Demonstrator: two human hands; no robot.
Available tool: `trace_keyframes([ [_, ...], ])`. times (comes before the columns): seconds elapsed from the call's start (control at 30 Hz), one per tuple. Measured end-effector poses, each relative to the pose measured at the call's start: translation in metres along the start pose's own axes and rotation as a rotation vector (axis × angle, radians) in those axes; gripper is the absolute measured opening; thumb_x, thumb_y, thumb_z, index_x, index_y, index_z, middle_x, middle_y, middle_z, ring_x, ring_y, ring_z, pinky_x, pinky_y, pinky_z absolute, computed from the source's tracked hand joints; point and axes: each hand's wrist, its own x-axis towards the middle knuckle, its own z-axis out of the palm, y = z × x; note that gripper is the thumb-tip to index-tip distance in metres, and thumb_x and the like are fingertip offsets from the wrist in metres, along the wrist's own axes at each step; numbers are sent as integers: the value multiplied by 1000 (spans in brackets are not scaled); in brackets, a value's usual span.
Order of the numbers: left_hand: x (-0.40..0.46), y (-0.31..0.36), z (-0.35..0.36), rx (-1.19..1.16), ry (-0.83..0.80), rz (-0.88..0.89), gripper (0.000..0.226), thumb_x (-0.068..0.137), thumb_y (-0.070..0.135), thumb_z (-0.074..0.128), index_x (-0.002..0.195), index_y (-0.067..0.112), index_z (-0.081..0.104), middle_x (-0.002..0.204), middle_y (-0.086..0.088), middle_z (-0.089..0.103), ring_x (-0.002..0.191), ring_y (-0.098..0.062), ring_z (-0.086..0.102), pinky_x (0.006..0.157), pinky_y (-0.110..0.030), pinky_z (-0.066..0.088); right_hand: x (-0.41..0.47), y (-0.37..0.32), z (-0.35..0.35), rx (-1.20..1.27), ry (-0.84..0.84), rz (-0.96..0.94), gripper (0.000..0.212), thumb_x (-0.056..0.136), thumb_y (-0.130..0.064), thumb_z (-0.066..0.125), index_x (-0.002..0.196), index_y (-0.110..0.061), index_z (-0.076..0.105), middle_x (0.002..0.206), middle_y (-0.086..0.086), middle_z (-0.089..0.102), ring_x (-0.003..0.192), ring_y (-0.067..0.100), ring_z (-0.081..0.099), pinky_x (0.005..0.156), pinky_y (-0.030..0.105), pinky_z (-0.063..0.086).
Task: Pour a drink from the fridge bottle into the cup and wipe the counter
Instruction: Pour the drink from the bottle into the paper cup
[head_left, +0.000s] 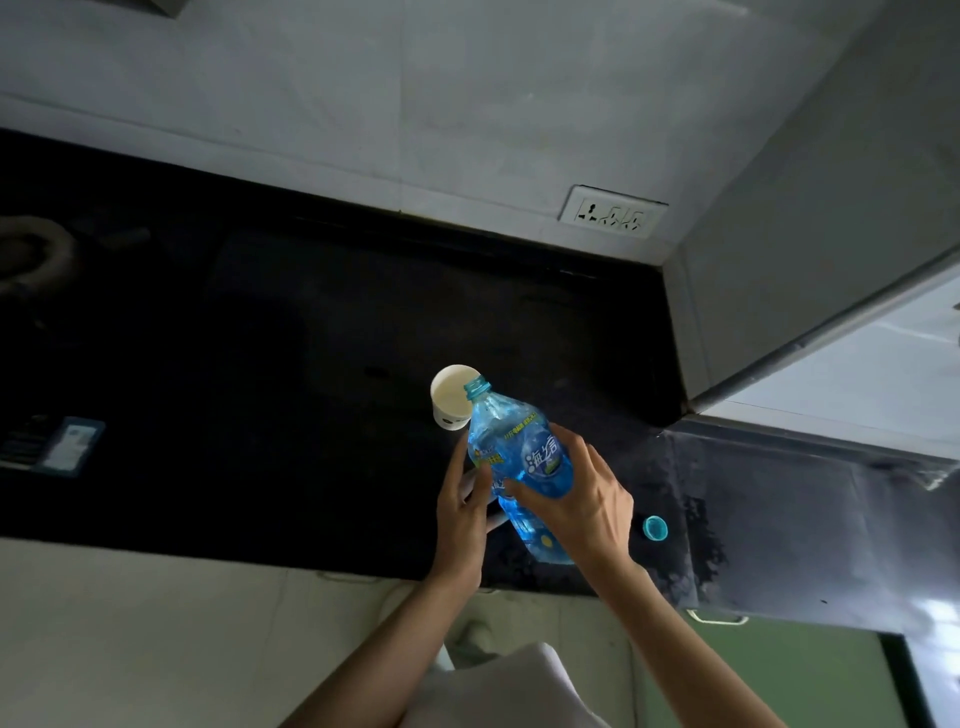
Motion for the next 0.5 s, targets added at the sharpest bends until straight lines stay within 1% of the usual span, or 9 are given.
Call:
trace_keyframes([
  [0.1, 1, -1, 0, -16, 23, -20, 50, 95, 29, 54, 141, 39, 38, 124, 0, 64, 112, -19, 63, 74, -31, 58, 2, 0, 2, -19, -2, -12, 76, 62, -69, 72, 126, -33, 51, 109, -12, 66, 93, 11, 64, 61, 24, 42],
  [0.17, 1, -1, 1, -36, 32, -39, 48, 95, 30, 55, 140, 40, 40, 125, 2, 63, 112, -18, 63, 71, -28, 57, 4, 1, 3, -30, -3, -21, 76, 63, -70, 71, 126, -33, 51, 109, -12, 66, 93, 12, 65, 60, 24, 41],
  [0.27, 2, 1, 2, -52, 39, -53, 44, 95, 29, 54, 136, 42, 44, 120, 7, 66, 108, -16, 65, 66, -24, 56, 6, 1, 4, -47, -16, -20, 76, 63, -71, 69, 126, -33, 50, 109, -12, 66, 93, 12, 65, 61, 24, 42],
  [0.4, 2, 1, 3, -46, 47, -81, 46, 95, 31, 54, 138, 40, 42, 116, 8, 67, 105, -15, 66, 66, -26, 57, 7, 3, 4, -63, -17, -16, 75, 63, -71, 70, 126, -33, 51, 105, -12, 67, 90, 12, 65, 59, 23, 39],
  [0.5, 1, 0, 5, -36, 39, -94, 38, 94, 34, 54, 130, 44, 47, 114, 8, 68, 102, -14, 68, 64, -26, 56, 6, 4, 3, -74, -16, -13, 75, 63, -70, 70, 127, -34, 52, 103, -11, 68, 90, 13, 66, 59, 23, 39],
])
